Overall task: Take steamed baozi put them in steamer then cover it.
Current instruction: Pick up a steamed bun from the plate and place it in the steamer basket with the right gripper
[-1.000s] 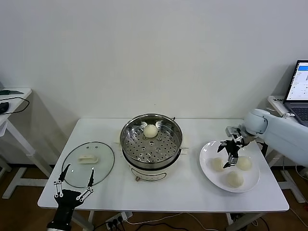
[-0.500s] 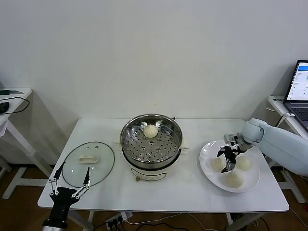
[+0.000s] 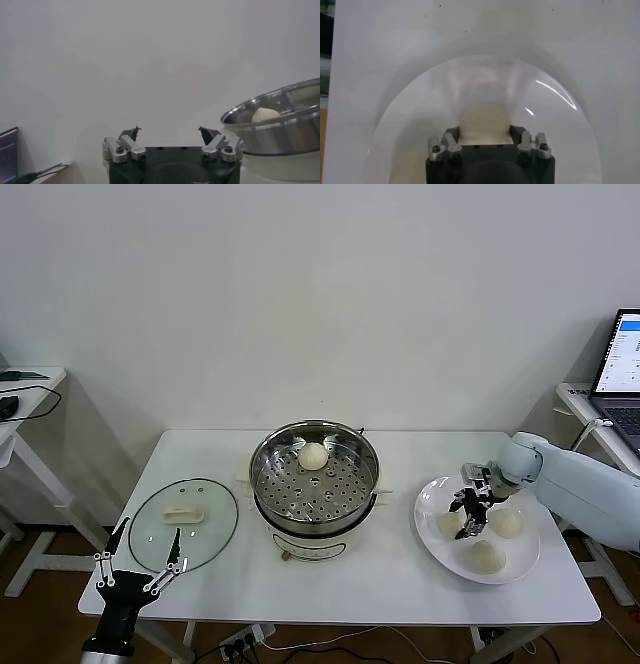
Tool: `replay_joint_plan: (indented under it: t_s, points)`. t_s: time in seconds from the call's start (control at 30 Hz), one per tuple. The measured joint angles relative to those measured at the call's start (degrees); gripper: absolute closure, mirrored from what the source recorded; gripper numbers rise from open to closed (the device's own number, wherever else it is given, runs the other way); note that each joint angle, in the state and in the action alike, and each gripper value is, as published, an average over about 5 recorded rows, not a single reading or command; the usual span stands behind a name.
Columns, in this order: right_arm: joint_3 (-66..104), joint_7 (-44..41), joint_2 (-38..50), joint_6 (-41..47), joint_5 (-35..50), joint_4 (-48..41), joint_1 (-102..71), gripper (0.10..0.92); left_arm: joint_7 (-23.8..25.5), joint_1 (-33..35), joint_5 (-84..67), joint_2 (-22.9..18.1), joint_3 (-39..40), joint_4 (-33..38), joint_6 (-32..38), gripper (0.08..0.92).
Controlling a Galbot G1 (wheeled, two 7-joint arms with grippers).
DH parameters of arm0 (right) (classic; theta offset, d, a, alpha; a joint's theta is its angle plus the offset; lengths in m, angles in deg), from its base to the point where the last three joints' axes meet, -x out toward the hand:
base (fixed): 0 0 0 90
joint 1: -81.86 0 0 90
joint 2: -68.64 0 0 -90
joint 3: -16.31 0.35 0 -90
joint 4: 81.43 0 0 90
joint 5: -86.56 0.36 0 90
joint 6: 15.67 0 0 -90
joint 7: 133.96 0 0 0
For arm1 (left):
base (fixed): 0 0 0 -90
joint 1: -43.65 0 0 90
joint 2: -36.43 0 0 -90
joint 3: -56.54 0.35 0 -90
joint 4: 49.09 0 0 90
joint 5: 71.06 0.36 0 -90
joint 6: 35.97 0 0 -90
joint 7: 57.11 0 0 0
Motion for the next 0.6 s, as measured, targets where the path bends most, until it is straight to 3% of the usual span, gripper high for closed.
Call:
replay_joint_plan:
  t_s: [0.3, 0.6]
  points:
    - [-2.16, -3.98, -2.00, -0.79, 1.29, 1.93, 8.42, 0.371, -0.03, -0.23, -0.05, 0.29, 0.27, 0.30, 0.02, 0.177]
    - [-9.58, -8.93, -10.54, 0.87, 9.24, 5.24, 24.65, 0.354, -0.07, -0.70, 0.32, 0.77, 1.06, -0.48, 0.72, 0.177]
